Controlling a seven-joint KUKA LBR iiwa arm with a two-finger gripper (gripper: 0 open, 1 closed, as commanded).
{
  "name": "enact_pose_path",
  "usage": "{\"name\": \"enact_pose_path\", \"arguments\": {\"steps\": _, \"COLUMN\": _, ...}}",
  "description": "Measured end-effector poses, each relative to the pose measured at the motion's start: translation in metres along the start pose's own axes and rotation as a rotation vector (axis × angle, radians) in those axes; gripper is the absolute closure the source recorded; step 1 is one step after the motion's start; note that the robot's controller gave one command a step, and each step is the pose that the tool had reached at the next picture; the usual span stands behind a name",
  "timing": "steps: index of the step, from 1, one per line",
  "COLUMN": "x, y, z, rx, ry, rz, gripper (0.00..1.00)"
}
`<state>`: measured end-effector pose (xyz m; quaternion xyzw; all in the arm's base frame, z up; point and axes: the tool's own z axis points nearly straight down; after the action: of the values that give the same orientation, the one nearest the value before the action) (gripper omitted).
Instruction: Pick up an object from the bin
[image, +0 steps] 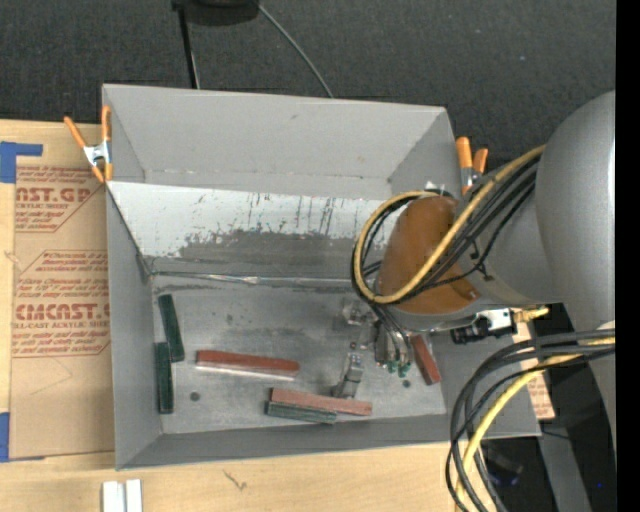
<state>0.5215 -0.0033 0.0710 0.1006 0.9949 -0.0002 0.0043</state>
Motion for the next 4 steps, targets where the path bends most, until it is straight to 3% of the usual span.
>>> {"name": "enact_pose_path", "arguments": {"steps": 1, "x": 0.004, "y": 0.038, "z": 0.000, "rx": 0.001, "ry": 0.003, "rz": 0.004, "gripper": 0.00}}
{"name": "enact_pose_path", "arguments": {"steps": 2, "x": -0.001, "y": 0.088, "z": -0.004, "rx": 0.000, "ry": 0.009, "rz": 0.085, "gripper": 0.00}}
{"name": "enact_pose_path", "arguments": {"steps": 3, "x": 0.052, "y": 0.103, "z": -0.003, "rx": 0.000, "ry": 0.009, "rz": 0.105, "gripper": 1.00}}
{"name": "enact_pose_path", "arguments": {"steps": 4, "x": 0.052, "y": 0.103, "z": -0.003, "rx": 0.000, "ry": 0.009, "rz": 0.105, "gripper": 1.00}}
